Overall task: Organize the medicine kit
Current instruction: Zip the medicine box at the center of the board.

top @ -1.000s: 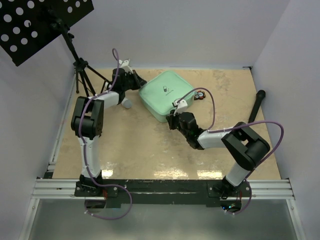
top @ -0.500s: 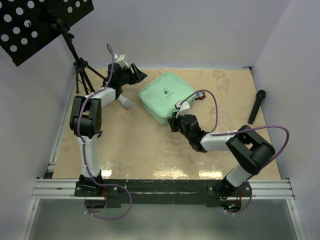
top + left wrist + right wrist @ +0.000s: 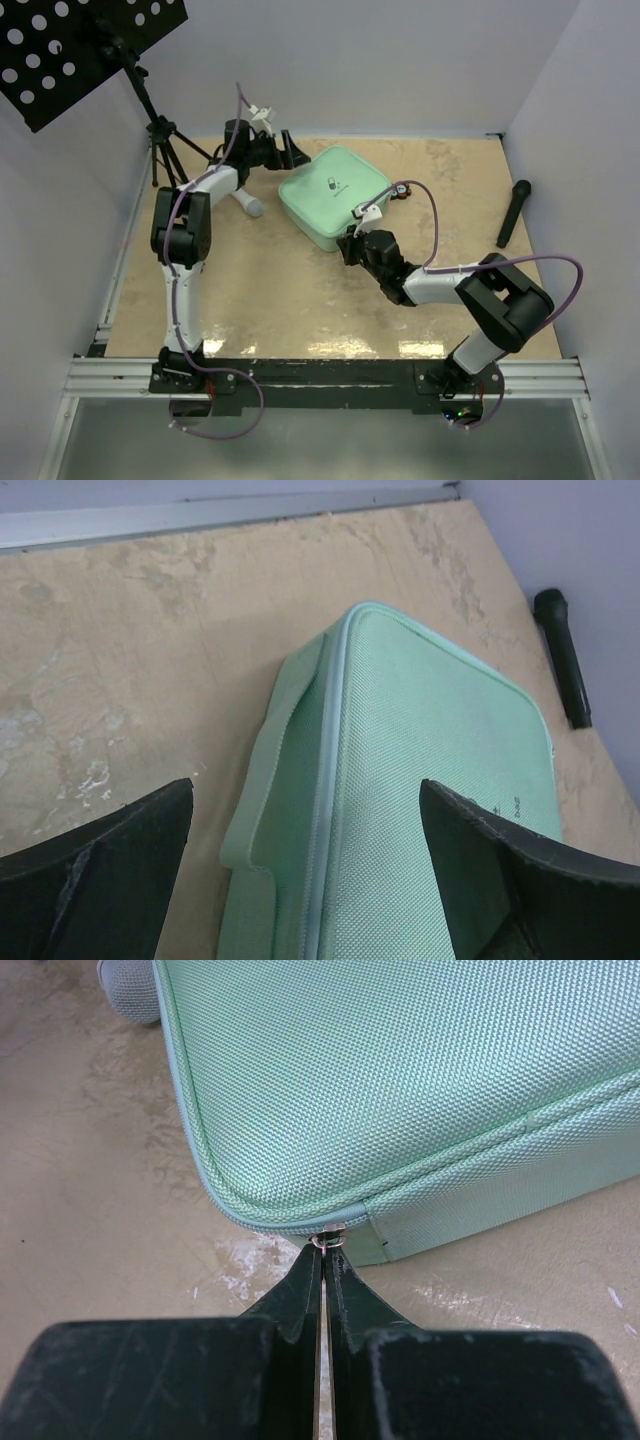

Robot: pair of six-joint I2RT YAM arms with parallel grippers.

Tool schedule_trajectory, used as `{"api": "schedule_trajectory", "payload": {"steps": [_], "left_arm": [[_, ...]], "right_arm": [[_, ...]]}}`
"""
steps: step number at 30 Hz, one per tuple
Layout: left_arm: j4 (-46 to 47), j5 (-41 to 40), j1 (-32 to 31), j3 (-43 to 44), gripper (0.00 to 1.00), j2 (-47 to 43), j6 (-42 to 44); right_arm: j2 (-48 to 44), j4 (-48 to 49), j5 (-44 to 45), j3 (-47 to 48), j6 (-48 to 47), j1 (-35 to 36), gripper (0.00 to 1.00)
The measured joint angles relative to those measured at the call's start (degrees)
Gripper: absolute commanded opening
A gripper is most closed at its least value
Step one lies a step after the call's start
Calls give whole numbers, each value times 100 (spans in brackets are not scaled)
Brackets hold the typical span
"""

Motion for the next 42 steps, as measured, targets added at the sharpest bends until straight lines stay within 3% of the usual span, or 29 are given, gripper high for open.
{"api": "schedule_trajectory", "payload": {"steps": [7,11,20,24,33,42], "left_arm": [[-1128,111,-520,734,100,210,997],[-1585,-31,-704,835,88,212,1464],[-1958,-170,-621,876,37,267,1912],[-1943,-173,-566,876,0,271,1965],[-1574,-79,-470,551,0,190,1790],[-262,-662,-201,-1257,0,-721,673]], "right_arm": [[-2,-7,-2,0,-2,-7,0],[-9,-13,-2,0,-2,-7,0],[-9,-17,-4,0,-2,-7,0],[-7,-63,-2,0,-2,-7,0],[-9,-68,-4,0,-4,-7,0],[-9,-76,-4,4,-111,-15,0]]}}
